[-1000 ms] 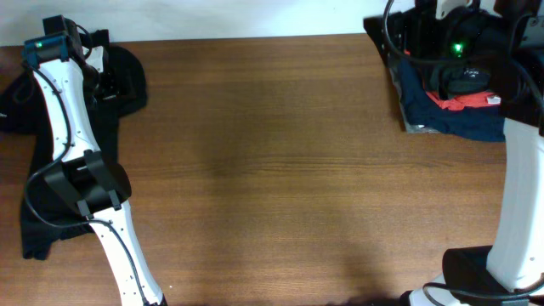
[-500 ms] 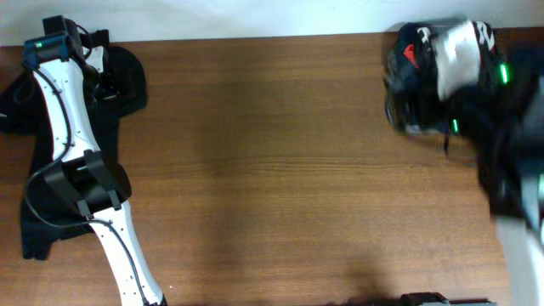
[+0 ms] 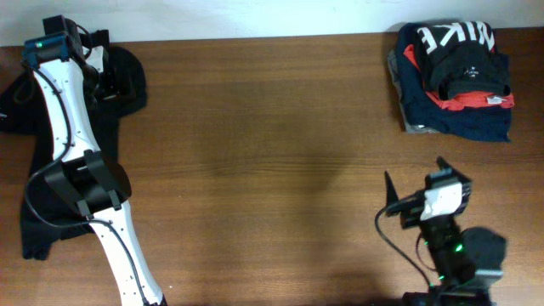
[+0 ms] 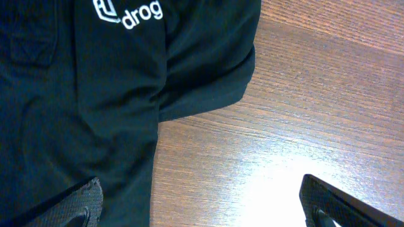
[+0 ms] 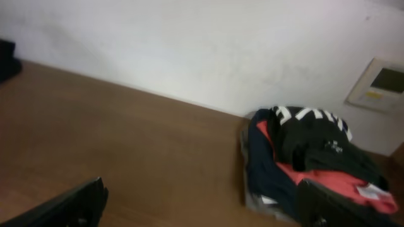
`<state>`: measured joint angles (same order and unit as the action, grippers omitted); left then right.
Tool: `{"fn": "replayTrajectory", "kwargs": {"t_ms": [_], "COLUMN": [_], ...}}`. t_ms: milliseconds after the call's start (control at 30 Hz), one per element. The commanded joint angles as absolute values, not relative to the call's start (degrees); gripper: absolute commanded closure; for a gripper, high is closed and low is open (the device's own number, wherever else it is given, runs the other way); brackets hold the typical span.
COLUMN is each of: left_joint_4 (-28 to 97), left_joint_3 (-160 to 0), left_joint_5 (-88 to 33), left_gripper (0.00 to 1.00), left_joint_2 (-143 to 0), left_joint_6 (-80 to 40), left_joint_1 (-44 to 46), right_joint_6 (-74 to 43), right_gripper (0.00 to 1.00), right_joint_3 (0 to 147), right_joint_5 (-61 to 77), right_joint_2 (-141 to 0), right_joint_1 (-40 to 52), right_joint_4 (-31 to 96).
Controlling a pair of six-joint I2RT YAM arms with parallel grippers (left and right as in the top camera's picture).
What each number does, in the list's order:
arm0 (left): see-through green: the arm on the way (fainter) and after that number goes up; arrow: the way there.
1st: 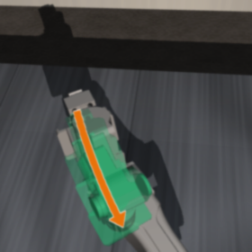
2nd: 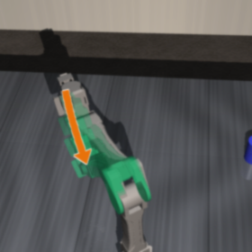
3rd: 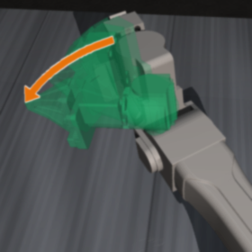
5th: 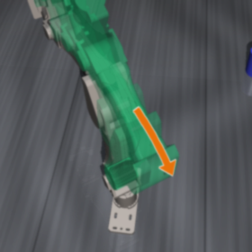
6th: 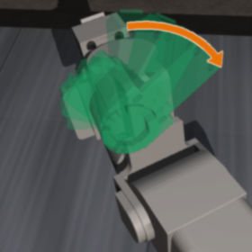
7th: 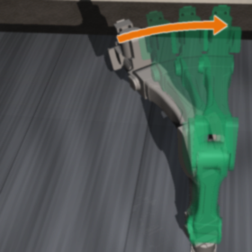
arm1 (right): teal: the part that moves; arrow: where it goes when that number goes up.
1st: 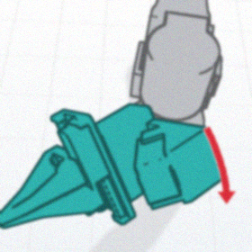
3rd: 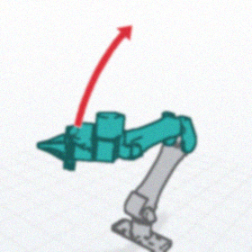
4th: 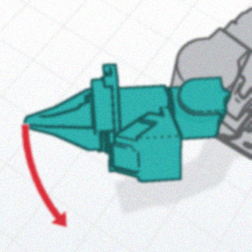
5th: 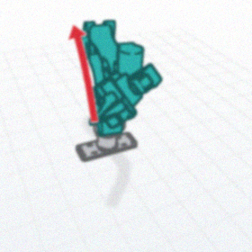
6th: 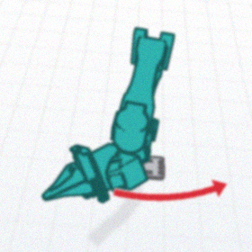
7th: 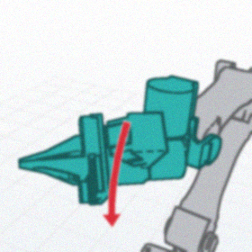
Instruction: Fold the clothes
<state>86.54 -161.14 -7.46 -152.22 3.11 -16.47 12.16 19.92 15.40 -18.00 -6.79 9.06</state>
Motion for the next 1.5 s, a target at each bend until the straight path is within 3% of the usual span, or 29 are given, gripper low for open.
{"fn": "replayTrajectory", "kwargs": {"t_ms": [0,300,1200,1467], "left_joint_4": [86.6,86.6,86.6,86.6], "left_joint_3": [-161.3,-161.3,-161.3,-161.3], "left_joint_5": [-7.7,-7.7,-7.7,-7.7], "left_gripper": [0.01,0.01,0.01,0.01], "left_joint_2": [-152.7,-152.7,-152.7,-140.1], "left_joint_6": [2.6,2.6,2.6,2.6], "left_joint_1": [-16.7,-16.7,-16.7,-12.7], "right_joint_6": [6.5,6.6,6.6,6.6], "right_gripper": [0.01,0.01,0.01,0.01], "right_joint_3": [8.2,0.3,0.3,0.3], "right_joint_5": [14.4,14.3,14.3,14.3], "right_joint_2": [-10.7,-0.2,-0.3,-0.3], "right_joint_1": [-7.1,-7.1,-7.2,-7.2], "right_joint_4": [2.1,2.7,3.1,3.1]}}
